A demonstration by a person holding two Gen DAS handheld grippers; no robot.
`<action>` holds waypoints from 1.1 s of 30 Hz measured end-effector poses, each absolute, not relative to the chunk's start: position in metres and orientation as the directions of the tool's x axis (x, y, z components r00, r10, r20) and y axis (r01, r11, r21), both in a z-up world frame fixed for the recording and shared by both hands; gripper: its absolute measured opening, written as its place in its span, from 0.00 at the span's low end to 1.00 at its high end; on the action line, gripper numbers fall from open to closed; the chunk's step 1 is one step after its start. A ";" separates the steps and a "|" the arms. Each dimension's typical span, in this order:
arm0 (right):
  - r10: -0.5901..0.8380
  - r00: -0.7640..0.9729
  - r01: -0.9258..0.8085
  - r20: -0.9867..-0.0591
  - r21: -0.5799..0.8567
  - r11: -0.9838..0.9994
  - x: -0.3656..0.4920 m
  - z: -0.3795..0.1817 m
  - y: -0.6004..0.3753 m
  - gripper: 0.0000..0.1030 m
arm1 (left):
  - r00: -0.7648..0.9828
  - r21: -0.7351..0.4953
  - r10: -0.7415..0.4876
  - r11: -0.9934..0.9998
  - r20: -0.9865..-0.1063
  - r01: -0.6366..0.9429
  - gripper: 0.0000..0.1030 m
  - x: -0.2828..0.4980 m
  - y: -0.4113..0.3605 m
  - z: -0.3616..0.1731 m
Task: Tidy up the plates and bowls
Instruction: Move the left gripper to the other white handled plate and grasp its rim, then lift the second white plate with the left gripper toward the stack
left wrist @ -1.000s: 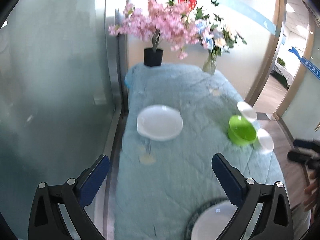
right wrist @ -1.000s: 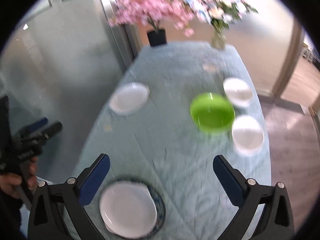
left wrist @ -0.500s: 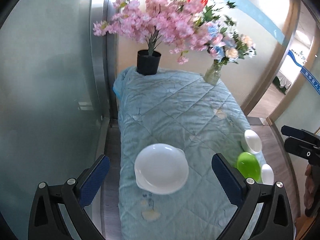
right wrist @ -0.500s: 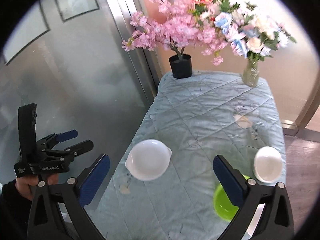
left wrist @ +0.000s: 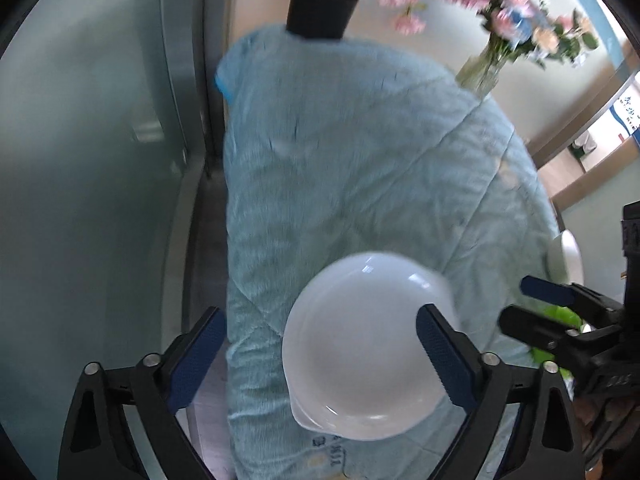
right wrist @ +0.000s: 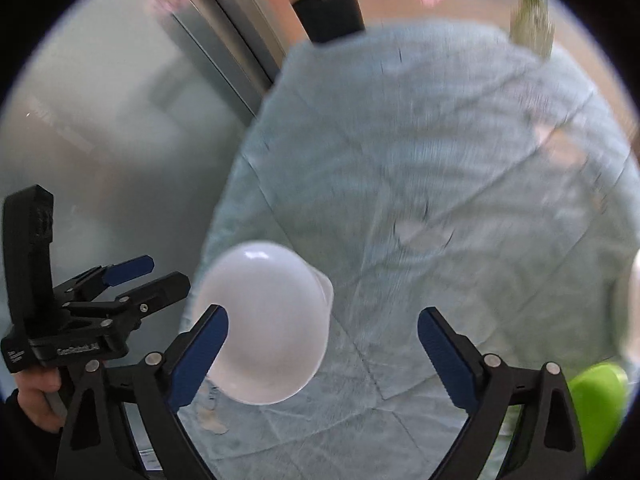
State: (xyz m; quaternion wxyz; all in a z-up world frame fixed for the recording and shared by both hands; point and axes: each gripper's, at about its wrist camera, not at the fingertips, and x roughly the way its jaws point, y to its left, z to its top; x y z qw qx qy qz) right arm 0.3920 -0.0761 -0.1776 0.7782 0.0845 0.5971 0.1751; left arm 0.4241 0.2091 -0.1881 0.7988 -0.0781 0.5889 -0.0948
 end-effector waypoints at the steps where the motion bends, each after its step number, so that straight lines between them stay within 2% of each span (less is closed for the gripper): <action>1: 0.376 0.215 -0.167 -0.901 0.345 0.923 0.392 -0.186 -0.074 0.90 | 0.261 -0.244 -0.251 0.968 -0.932 0.061 0.82 0.427 0.209 -0.201; 3: 0.393 0.182 -0.160 -0.901 0.368 0.916 0.392 -0.205 -0.070 0.85 | 0.225 -0.258 -0.266 0.964 -0.937 0.068 0.75 0.428 0.206 -0.221; 5: 0.399 0.161 -0.167 -0.903 0.373 0.913 0.390 -0.216 -0.066 0.77 | 0.203 -0.267 -0.278 0.961 -0.939 0.078 0.74 0.429 0.205 -0.235; 9: 0.387 0.168 -0.223 -0.907 0.347 0.911 0.382 -0.223 -0.053 0.68 | 0.200 -0.273 -0.286 0.958 -0.937 0.093 0.63 0.428 0.204 -0.245; 10: 0.389 0.175 -0.230 -0.905 0.347 0.909 0.381 -0.222 -0.051 0.64 | 0.203 -0.275 -0.290 0.956 -0.935 0.099 0.52 0.427 0.204 -0.245; 11: 0.395 0.174 -0.229 -0.902 0.353 0.907 0.380 -0.223 -0.050 0.61 | 0.197 -0.277 -0.293 0.955 -0.936 0.105 0.48 0.427 0.203 -0.246; 12: 0.396 0.184 -0.226 -0.900 0.353 0.908 0.380 -0.222 -0.050 0.55 | 0.196 -0.275 -0.292 0.955 -0.936 0.108 0.40 0.427 0.203 -0.243; 14: 0.376 0.194 -0.220 -0.906 0.334 0.917 0.379 -0.221 -0.048 0.36 | 0.196 -0.265 -0.282 0.958 -0.939 0.109 0.34 0.425 0.203 -0.243; 16: 0.350 0.197 -0.216 -0.916 0.308 0.927 0.377 -0.222 -0.044 0.25 | 0.197 -0.245 -0.262 0.964 -0.945 0.105 0.21 0.426 0.203 -0.241; 18: 0.327 0.206 -0.209 -0.922 0.285 0.935 0.375 -0.221 -0.042 0.24 | 0.198 -0.242 -0.258 0.965 -0.946 0.102 0.15 0.426 0.207 -0.240; 19: 0.316 0.208 -0.205 -0.926 0.274 0.940 0.374 -0.221 -0.042 0.20 | 0.198 -0.245 -0.261 0.964 -0.945 0.102 0.14 0.425 0.208 -0.240; 33: 0.271 0.240 -0.125 -0.932 0.247 0.961 0.375 -0.213 -0.035 0.13 | 0.228 -0.243 -0.262 0.964 -0.938 0.107 0.09 0.412 0.207 -0.223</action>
